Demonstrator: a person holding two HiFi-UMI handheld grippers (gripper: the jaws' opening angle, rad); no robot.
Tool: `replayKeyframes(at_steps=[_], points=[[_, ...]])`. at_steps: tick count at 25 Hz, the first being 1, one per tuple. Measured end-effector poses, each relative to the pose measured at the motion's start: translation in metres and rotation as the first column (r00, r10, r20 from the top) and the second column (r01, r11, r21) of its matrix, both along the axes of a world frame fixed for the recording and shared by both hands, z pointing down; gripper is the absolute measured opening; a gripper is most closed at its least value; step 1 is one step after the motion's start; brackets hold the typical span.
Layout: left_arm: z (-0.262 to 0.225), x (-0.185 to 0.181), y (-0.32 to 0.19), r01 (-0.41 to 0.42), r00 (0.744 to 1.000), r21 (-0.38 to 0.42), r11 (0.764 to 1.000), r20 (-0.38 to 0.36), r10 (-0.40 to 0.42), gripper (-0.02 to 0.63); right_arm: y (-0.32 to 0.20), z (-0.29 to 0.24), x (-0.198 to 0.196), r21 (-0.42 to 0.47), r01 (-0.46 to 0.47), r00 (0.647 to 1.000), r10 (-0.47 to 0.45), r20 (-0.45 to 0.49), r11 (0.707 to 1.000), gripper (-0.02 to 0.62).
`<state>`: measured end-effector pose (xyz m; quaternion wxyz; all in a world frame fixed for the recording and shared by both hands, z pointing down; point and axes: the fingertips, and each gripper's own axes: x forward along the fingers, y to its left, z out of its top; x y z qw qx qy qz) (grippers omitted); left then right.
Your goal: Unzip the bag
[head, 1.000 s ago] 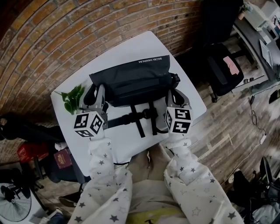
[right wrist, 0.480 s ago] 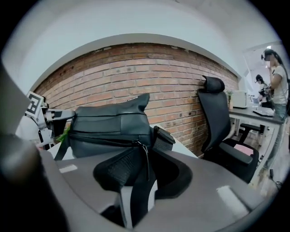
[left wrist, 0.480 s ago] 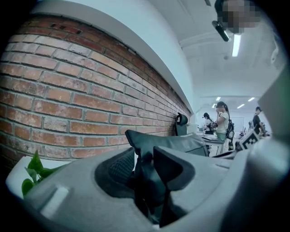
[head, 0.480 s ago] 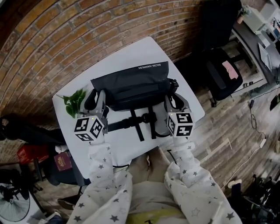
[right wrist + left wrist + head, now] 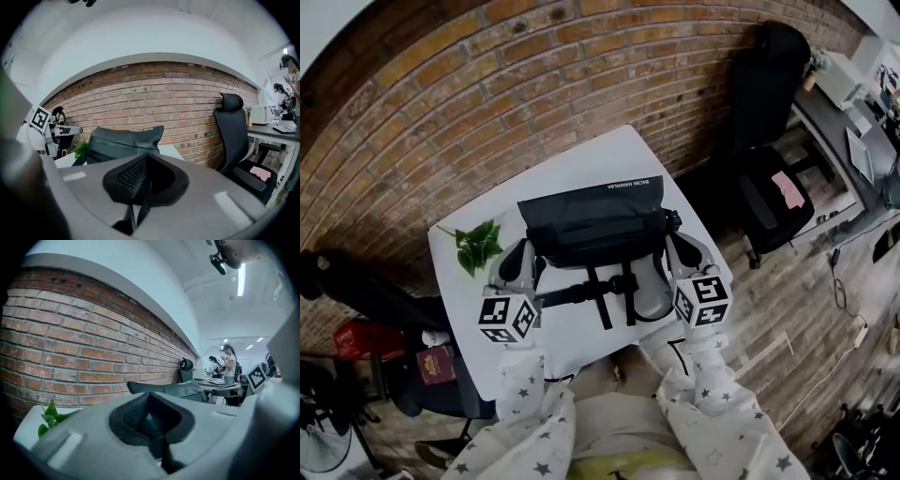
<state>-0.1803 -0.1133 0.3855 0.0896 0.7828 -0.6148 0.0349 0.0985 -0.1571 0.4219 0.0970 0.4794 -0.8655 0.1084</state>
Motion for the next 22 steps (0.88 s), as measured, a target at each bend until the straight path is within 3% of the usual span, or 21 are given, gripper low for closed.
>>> replayKeyframes(at_steps=[7,22], points=[[-0.012,0.011,0.012,-0.015,1.0,-0.003,1.0,-0.011,0.015,-0.002,0.005,-0.036,-0.006,0.047,0.036,0.993,-0.041,0.111,0.998,0.009],[-0.045,0.023,0.023,-0.027,1.0,0.051,0.998,-0.014,0.028,-0.002,0.013,-0.085,-0.005,0.118,0.045,0.973,-0.07,0.221,0.992,0.009]])
